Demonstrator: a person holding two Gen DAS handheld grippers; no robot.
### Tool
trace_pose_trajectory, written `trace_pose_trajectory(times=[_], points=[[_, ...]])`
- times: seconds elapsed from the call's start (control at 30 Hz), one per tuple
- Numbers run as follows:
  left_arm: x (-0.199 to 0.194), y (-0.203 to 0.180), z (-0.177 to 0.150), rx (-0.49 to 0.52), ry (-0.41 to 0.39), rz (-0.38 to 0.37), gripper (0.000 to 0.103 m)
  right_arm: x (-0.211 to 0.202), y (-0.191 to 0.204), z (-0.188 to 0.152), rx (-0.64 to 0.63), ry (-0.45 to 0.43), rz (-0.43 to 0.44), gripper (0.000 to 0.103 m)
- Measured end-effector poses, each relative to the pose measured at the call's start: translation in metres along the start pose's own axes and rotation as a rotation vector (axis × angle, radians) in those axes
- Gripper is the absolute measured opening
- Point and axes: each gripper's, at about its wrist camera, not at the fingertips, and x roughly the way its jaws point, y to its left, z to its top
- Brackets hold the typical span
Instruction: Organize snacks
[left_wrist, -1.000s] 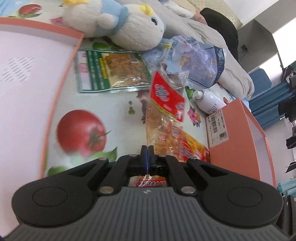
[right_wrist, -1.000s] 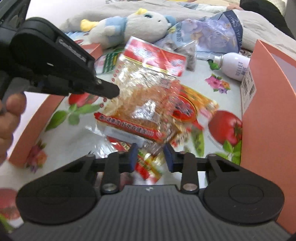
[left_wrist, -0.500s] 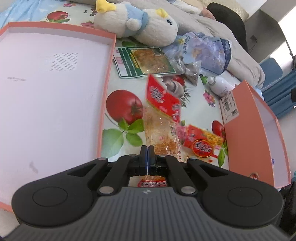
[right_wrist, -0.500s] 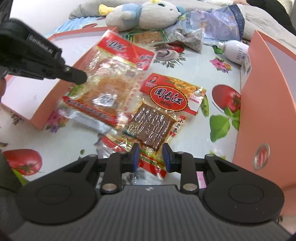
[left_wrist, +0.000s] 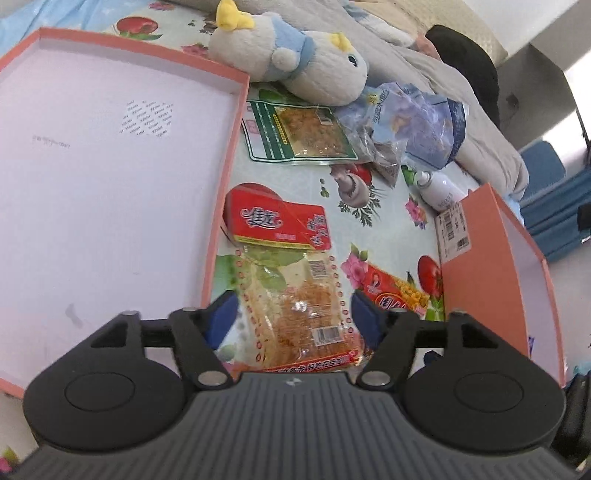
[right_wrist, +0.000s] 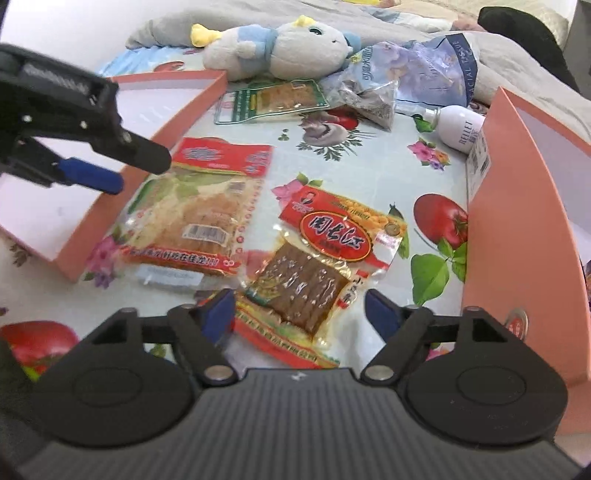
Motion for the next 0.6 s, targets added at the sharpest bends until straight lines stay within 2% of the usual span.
trace_pose_trajectory(times=[0.1, 0.17, 0.33, 0.4, 0.47, 0.53, 0.6], points=[[0.006, -0.005, 0.000, -0.001, 0.006, 0.024, 0.084, 0.010, 0.003, 0.001, -0.011, 0.021, 0.012, 0.086], [0.014, -0.011, 0.000, 0.006, 0.029, 0.034, 0.085, 0.016, 0.005, 0.000, -0.021, 0.030, 0.003, 0.091], [0.030, -0.029, -0.006, 0.070, 0.062, 0.097, 0.092, 0.022, -0.007, 0.001, 0.051, 0.051, 0.075, 0.089], [0.040, -0.035, -0.009, 0.100, 0.077, 0.137, 0.092, 0.021, -0.004, 0.000, 0.031, 0.039, 0.091, 0.082], [0.049, -0.038, -0.012, 0.117, 0.098, 0.161, 0.093, 0.019, -0.001, 0.000, 0.020, 0.033, 0.092, 0.070], [0.056, -0.042, -0.014, 0.135, 0.101, 0.189, 0.094, 0.017, 0.000, 0.000, 0.015, 0.031, 0.100, 0.065], [0.060, -0.047, -0.015, 0.163, 0.090, 0.221, 0.096, 0.016, 0.000, -0.001, 0.009, 0.026, 0.104, 0.064]])
